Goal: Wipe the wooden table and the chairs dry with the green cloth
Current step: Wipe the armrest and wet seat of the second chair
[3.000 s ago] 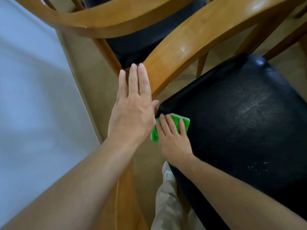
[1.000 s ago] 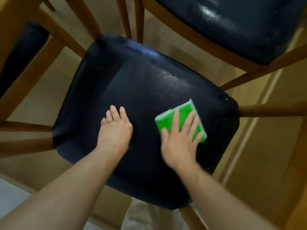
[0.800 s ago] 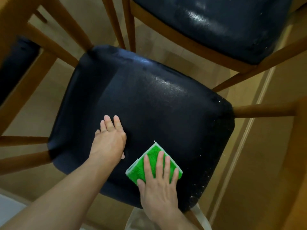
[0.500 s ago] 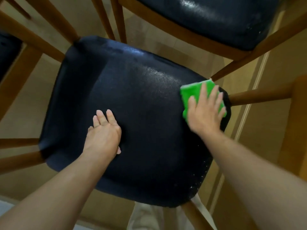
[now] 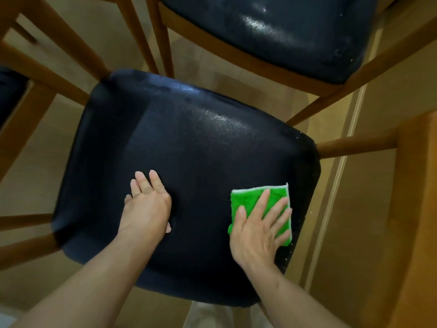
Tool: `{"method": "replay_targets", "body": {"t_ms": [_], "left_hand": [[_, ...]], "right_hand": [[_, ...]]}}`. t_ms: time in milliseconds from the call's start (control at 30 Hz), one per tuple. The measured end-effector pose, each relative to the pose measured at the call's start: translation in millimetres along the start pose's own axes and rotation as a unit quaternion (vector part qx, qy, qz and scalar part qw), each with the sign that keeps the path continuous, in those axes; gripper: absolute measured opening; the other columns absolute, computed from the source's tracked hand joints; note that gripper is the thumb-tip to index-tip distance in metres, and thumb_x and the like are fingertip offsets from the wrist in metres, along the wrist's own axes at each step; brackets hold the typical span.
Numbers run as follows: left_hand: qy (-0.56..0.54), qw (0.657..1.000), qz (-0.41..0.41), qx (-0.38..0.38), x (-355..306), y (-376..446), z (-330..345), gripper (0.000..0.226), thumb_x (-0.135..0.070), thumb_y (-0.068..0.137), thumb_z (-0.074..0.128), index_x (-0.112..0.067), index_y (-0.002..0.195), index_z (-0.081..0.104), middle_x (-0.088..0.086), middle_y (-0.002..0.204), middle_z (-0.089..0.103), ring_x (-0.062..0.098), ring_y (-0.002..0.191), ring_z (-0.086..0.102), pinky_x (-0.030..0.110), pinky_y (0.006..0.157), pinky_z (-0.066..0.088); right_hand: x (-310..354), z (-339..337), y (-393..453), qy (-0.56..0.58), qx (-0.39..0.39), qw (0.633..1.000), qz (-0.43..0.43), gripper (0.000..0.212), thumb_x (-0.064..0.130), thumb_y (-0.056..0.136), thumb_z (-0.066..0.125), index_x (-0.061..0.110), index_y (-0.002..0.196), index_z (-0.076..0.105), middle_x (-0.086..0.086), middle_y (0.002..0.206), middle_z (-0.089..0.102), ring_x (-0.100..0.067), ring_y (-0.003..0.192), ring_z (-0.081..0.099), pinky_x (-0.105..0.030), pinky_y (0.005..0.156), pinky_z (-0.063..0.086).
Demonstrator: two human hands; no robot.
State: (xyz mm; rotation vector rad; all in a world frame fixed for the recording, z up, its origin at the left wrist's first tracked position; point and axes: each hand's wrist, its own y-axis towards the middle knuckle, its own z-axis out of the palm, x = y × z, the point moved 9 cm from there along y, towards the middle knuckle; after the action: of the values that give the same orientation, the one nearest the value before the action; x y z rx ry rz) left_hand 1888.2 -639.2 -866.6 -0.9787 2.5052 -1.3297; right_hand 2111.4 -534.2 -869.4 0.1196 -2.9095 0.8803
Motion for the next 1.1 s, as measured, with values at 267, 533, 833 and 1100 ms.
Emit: {"method": "replay_targets", "body": {"t_ms": [267, 533, 833, 1100], "left_hand": [[0.021, 0.999, -0.011, -0.022, 2, 6, 2, 0.135, -0.047, 0.07, 0.078, 0.009, 0.133, -0.028, 0.039, 0.148, -0.005, 0.042, 0.142, 0.009, 0.039, 0.11, 0.028], [0.028, 0.999, -0.024, 0.023, 0, 8, 8, 0.13, -0.04, 0.073, 0.078, 0.009, 0.124, -0.031, 0.039, 0.149, -0.008, 0.043, 0.142, 0.005, 0.042, 0.112, 0.025], [0.031, 0.998, -0.036, 0.051, -2, 4, 4, 0.126, -0.038, 0.075, 0.077, 0.011, 0.127, -0.027, 0.04, 0.147, -0.007, 0.045, 0.142, 0.005, 0.043, 0.111, 0.026], [0.022, 0.998, -0.006, 0.059, -4, 2, 0, 0.129, -0.036, 0.071, 0.079, 0.014, 0.127, -0.026, 0.043, 0.146, -0.004, 0.047, 0.141, 0.009, 0.045, 0.109, 0.029]], "right_hand": [[30, -96, 146, 0.034, -0.119, 0.992, 0.029, 0.064, 0.054, 0.096, 0.024, 0.02, 0.151, 0.022, -0.016, 0.159, 0.014, -0.038, 0.145, 0.008, -0.06, 0.113, 0.01], [160, -66, 103, -0.041, -0.1, 0.968, -0.227, 0.067, 0.055, 0.089, 0.025, 0.03, 0.151, 0.022, -0.005, 0.161, 0.012, -0.038, 0.146, 0.001, -0.059, 0.111, -0.005], [65, -112, 154, -0.013, -0.15, 0.984, -0.1, 0.055, 0.05, 0.094, 0.026, 0.02, 0.135, 0.048, -0.008, 0.142, 0.047, -0.031, 0.135, 0.035, -0.052, 0.11, 0.025], [93, -105, 162, 0.026, -0.133, 0.991, 0.001, 0.058, 0.05, 0.091, 0.024, 0.023, 0.137, 0.046, -0.009, 0.143, 0.046, -0.036, 0.138, 0.027, -0.06, 0.108, 0.014]]}}
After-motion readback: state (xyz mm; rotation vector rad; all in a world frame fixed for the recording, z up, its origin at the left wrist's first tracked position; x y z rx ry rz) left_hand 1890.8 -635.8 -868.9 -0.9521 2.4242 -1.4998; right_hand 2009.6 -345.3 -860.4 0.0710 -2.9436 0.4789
